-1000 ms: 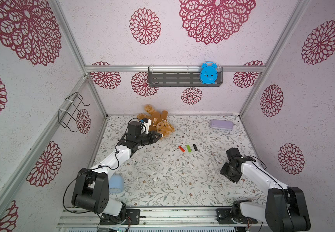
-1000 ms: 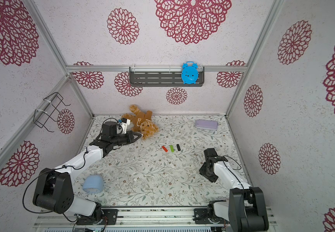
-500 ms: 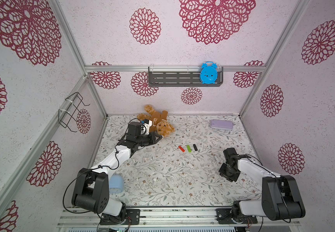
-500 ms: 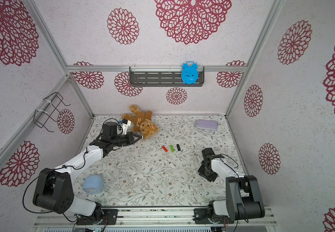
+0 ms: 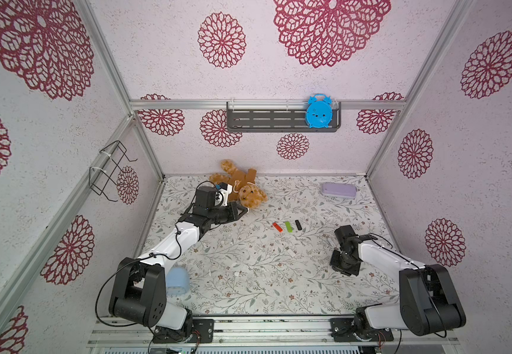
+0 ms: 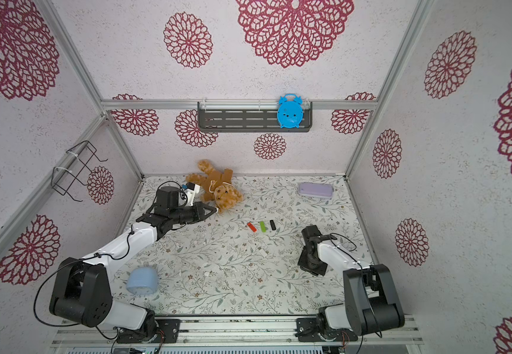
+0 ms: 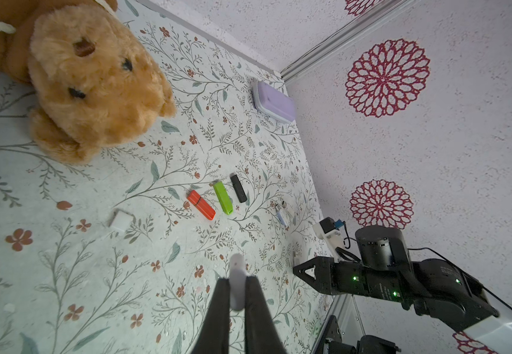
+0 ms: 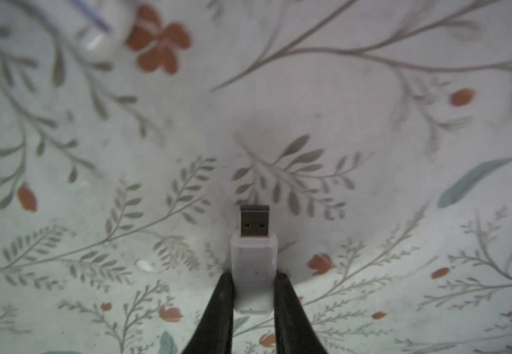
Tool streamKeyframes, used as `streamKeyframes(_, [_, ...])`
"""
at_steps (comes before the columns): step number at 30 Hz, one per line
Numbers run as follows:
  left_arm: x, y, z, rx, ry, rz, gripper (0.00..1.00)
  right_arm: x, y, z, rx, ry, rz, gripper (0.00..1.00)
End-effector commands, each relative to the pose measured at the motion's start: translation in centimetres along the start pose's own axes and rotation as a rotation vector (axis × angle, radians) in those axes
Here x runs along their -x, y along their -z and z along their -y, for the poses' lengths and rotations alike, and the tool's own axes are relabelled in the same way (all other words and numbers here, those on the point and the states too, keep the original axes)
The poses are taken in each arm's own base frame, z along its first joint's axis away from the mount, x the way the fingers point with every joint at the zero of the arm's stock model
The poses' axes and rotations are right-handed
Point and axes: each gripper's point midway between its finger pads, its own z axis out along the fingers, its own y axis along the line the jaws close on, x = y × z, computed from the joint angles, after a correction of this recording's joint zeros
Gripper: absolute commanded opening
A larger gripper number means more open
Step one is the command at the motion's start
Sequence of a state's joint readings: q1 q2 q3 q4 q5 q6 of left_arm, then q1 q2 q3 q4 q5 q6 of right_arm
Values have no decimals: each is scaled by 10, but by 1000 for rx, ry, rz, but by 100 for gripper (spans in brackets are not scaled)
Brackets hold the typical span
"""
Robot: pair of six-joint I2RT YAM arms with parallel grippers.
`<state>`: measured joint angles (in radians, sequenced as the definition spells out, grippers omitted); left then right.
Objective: Close the usb drive cover
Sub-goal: Pick up the USB drive from the center of the board.
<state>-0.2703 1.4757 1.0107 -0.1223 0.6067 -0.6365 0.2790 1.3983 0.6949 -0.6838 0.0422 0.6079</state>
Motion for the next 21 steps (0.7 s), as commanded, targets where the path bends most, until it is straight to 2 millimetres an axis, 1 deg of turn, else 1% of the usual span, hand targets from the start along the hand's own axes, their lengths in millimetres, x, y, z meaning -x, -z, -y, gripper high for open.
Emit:
streamKeyframes(1, [2,11,6,8,-23,34,4,-19,6,-37,38,202,-63,23])
streamKeyframes(3, [1,13,6,7,-12,40,4,-30,3,-56,42,295,-89,23])
streamKeyframes(5, [0,14,8,0,-8,42,4,-38,-1,-63,17,350,-110,23])
streamKeyframes(8, [-2,19,10,0,-11,51,4,-38,-7,-57,-69,363,-123,25])
streamKeyframes(10, [-2,22,12,2,-15,59,4,-34,-8,-54,-95,350,-110,30])
streamKeyframes(11, [-1,24,13,2,-19,64,4,-32,-8,-55,-95,351,-106,33])
streamKeyframes(13, [0,24,15,-2,-20,63,4,-30,-10,-59,-88,351,-107,34])
streamKeyframes(15, [1,24,17,-9,-23,64,4,-29,-14,-66,-61,361,-107,33])
streamKeyframes(17, [1,24,17,-14,-22,60,4,-31,-16,-69,-49,369,-117,29])
streamKeyframes(21, [-2,24,18,-18,-26,49,4,-32,-15,-71,-33,366,-118,25])
